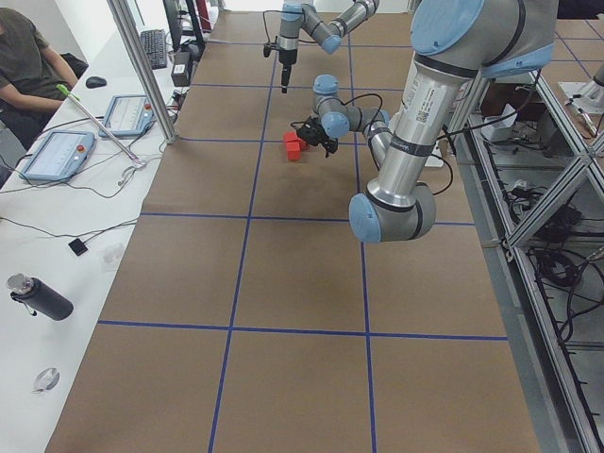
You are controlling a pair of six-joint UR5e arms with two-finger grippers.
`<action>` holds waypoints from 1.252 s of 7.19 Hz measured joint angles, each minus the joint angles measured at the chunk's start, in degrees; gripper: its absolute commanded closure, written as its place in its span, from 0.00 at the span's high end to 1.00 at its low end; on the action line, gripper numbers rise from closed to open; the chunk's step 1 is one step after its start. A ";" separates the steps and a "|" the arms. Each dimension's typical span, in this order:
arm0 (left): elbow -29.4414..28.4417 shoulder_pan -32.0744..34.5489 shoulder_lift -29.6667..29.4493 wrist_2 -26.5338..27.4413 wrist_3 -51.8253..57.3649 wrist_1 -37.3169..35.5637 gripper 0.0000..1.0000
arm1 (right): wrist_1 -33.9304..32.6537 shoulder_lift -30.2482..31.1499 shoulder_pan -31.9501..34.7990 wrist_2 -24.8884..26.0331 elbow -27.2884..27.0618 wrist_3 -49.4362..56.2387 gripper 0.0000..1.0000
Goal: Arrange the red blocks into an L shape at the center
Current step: 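Lower the left gripper beside the newly placed cube, then push the cube with the left gripper snug against the pair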
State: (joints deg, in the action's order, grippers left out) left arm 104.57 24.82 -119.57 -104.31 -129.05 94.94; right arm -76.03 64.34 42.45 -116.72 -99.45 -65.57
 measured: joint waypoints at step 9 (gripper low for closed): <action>-8.59 4.55 -6.38 0.75 23.63 -6.04 1.00 | 0.00 0.31 0.26 -0.02 -0.34 -0.14 0.99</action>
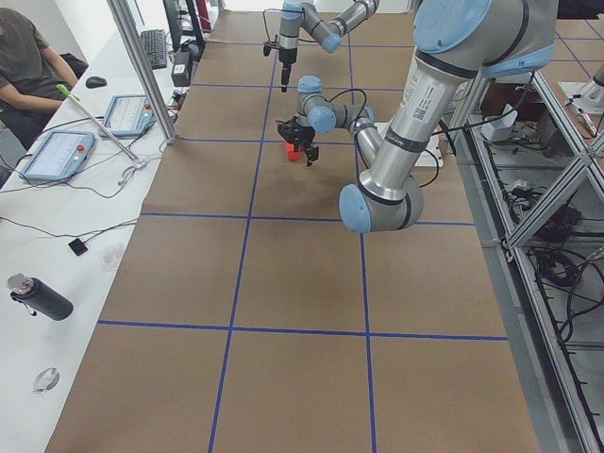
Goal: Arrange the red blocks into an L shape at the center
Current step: 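Push the cube with the left gripper snug against the pair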
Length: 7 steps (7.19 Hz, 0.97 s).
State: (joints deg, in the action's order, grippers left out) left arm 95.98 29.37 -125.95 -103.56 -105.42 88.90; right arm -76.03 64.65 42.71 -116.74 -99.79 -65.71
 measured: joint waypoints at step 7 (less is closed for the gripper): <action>-3.45 -0.03 -1.76 -0.23 -0.63 0.77 1.00 | 0.00 0.03 0.00 0.02 0.12 0.05 0.99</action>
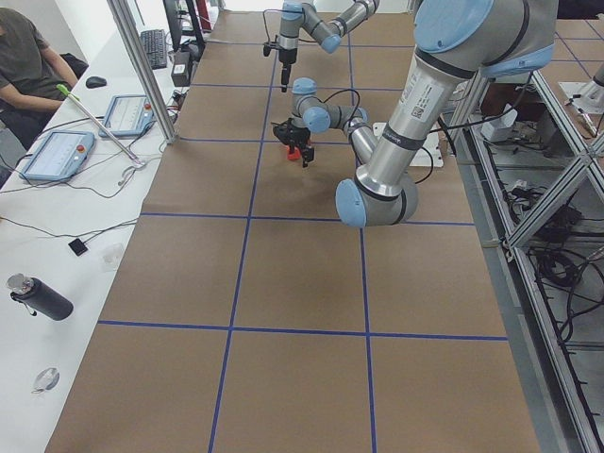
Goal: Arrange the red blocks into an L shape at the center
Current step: 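Push the cube with the left gripper snug against the pair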
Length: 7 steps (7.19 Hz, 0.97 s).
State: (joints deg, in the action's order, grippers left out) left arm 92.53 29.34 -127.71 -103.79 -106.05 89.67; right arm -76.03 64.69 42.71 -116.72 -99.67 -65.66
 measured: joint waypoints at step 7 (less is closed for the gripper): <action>0.02 -0.42 -0.62 -0.28 -0.38 -0.27 1.00 | 0.00 0.00 0.00 0.00 0.00 0.00 0.99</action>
